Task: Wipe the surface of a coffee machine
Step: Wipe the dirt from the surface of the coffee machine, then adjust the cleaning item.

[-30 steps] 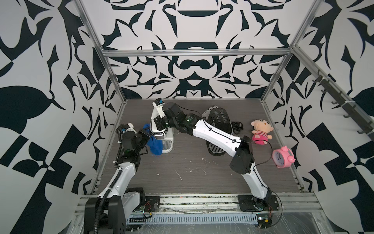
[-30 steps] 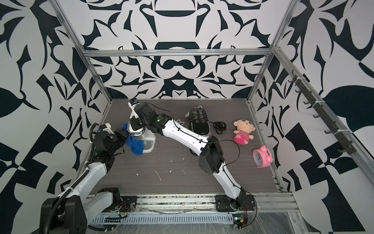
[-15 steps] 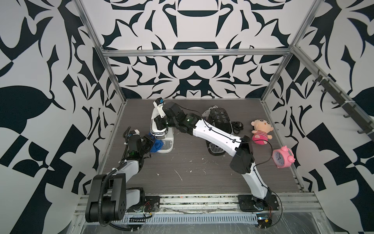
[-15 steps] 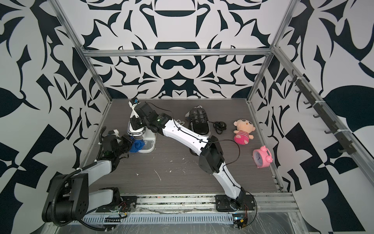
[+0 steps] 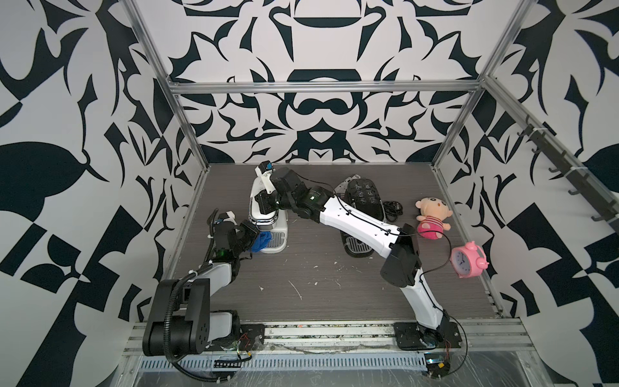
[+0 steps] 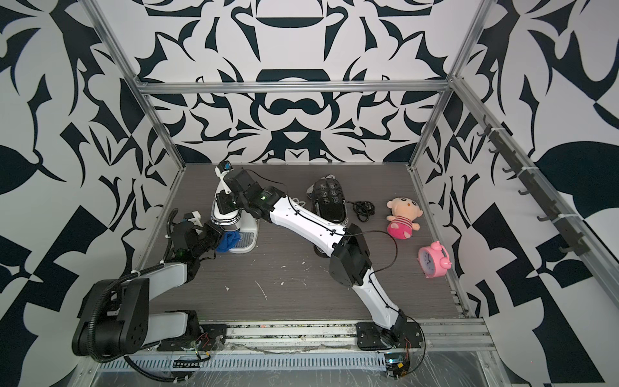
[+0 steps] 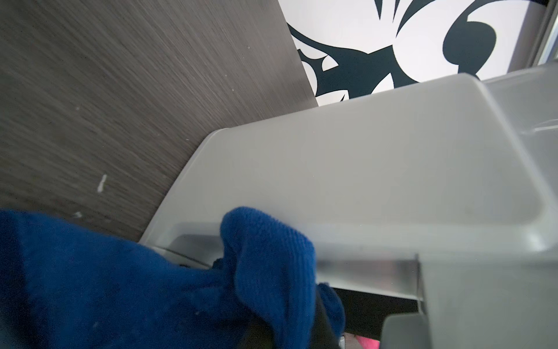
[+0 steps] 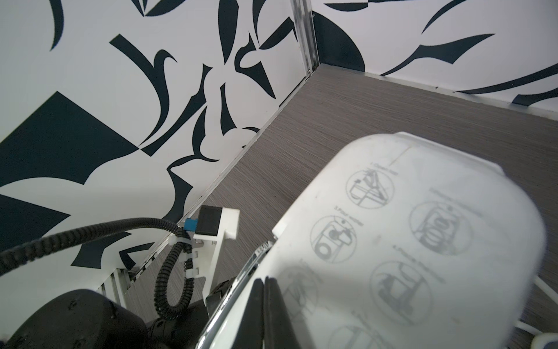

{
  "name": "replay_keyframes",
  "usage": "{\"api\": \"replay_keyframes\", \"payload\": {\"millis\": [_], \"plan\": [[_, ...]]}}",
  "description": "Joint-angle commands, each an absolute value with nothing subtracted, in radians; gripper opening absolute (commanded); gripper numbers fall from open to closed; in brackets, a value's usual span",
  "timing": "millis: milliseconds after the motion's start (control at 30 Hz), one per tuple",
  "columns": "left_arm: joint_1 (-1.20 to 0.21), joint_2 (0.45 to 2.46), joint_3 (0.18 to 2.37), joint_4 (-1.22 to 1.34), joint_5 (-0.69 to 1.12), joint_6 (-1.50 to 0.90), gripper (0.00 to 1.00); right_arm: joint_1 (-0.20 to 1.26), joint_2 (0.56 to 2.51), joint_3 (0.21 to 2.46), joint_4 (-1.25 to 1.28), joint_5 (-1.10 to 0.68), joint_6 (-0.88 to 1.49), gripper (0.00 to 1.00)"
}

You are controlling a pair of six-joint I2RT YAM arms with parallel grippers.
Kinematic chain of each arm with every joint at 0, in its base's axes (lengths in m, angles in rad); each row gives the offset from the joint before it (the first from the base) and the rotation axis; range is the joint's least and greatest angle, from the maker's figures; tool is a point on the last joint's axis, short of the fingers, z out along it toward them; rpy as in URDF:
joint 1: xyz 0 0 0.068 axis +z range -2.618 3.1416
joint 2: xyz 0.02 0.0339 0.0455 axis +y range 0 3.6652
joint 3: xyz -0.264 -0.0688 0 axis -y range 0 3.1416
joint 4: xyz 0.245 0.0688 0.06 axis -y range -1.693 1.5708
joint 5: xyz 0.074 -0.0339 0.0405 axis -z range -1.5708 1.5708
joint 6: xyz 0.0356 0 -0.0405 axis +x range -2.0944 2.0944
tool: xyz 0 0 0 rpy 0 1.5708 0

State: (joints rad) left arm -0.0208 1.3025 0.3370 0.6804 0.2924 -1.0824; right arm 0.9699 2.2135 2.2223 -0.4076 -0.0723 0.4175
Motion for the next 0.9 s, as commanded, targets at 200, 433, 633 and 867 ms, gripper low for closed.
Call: {"api": "replay_keyframes", "payload": {"millis": [200,433,633,867], "plan": [[-0.019,1.350,0.316,0.801,0.252,-1.102,0.00,0.966,2.241,2.186,-0.542,-0.086,0.432,0.07],[-0.010,0.950,0.413,0.303,0.076,-0.993,0.00,0.966,2.191,2.236,-0.550,-0.088,0.415,0.18],[0.003,0.651,0.550,-0.048,-0.188,-0.849,0.00,0.968,2.159,2.312,-0.523,-0.137,0.422,0.38],[0.003,0.648,0.789,-0.079,0.077,-0.700,0.00,0.970,2.039,2.287,-0.456,-0.237,0.445,0.81]]}}
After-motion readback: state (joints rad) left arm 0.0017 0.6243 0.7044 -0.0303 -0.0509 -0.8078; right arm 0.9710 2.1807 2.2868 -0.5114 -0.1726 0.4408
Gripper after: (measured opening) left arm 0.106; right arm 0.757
